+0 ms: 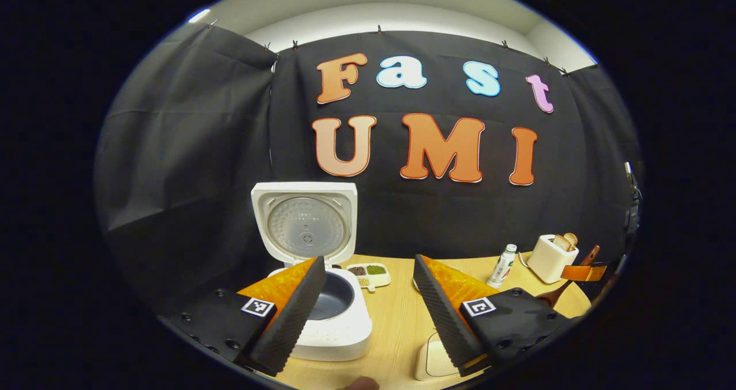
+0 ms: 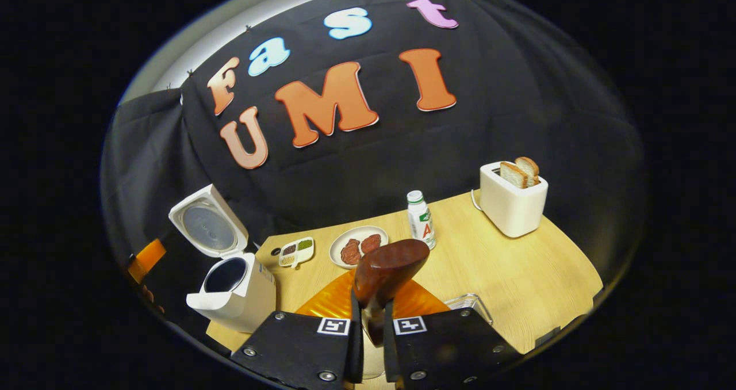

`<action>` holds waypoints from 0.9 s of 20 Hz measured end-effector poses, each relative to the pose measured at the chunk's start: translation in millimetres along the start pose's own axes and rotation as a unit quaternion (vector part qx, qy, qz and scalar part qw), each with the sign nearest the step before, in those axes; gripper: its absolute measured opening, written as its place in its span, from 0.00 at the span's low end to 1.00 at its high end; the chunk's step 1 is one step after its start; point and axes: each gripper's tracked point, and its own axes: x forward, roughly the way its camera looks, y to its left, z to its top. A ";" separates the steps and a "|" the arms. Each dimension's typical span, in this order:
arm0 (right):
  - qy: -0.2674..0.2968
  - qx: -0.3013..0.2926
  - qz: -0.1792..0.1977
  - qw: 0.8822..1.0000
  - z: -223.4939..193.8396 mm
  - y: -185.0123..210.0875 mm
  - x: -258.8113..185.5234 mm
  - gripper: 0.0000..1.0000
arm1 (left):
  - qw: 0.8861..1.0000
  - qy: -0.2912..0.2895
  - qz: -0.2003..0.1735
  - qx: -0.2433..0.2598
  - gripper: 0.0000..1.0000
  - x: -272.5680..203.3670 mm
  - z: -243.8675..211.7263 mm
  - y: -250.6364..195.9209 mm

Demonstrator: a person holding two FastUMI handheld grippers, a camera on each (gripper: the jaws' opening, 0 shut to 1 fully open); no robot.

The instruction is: Close the left gripper, press the button to open the rice cooker; take a wooden spoon from the chopstick holder with the right hand, scoop a spoonful of rice and pour it into the rice cooker, then put the wooden spoon back into the chopstick holder.

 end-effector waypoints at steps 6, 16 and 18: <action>0.012 -0.100 -0.050 0.994 -43.0 33.5 21.6 0.14 | 1.000 0.012 -0.023 0.009 1.00 0.4 -6.1 46.3; -0.027 -0.297 -0.121 0.947 -79.3 44.4 32.5 0.14 | 0.999 0.037 -0.031 0.021 1.00 13.1 -14.7 76.7; -0.027 -0.307 -0.125 0.943 -91.3 38.7 36.5 0.13 | 0.999 0.035 -0.021 0.025 1.00 11.8 -12.8 74.3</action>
